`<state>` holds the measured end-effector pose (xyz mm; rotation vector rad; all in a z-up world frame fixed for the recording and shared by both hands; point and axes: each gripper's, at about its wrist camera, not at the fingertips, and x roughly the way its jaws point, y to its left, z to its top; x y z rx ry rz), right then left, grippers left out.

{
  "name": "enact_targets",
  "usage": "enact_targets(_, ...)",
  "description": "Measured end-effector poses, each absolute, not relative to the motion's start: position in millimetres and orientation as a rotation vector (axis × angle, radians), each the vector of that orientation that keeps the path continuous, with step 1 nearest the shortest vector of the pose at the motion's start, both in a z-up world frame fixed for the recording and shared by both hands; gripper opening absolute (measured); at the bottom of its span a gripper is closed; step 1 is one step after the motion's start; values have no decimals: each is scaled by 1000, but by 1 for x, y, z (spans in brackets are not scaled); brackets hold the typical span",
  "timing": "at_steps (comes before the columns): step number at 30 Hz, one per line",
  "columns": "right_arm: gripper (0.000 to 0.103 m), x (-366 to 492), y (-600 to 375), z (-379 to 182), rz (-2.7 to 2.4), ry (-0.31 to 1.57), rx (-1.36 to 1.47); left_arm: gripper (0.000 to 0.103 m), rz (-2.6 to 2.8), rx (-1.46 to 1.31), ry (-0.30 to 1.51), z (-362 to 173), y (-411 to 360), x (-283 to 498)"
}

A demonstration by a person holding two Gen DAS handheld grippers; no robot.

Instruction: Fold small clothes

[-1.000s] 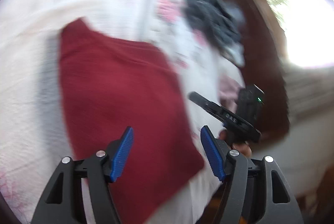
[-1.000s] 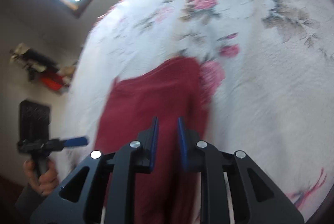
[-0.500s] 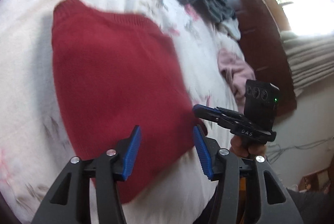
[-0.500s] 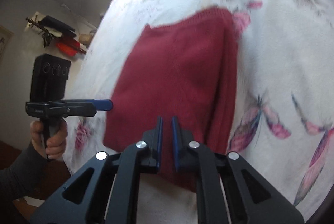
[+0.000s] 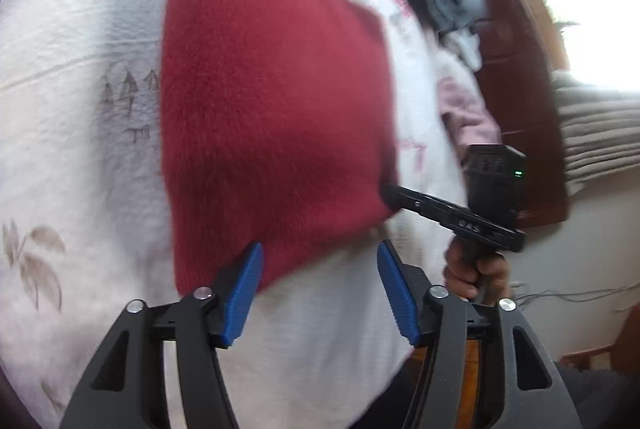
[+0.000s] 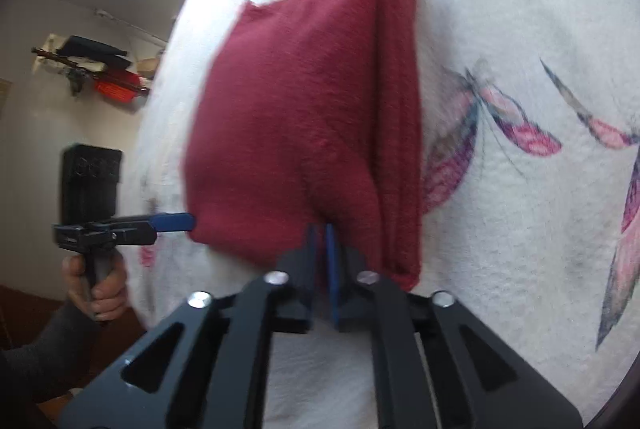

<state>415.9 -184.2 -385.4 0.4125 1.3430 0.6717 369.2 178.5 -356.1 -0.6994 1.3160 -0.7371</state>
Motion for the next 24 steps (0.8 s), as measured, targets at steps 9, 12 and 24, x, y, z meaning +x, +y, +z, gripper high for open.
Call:
enact_targets(9, 82, 525, -247, -392, 685, 1356, 888, 82, -573, -748, 1270, -377, 246, 367)
enact_targets(12, 82, 551, -232, -412, 687, 1381, 906, 82, -620, -768, 1261, -383, 239, 373)
enact_targets(24, 80, 571, -201, -430, 713, 1465, 747, 81, -705, -871, 1319, -413, 220, 390)
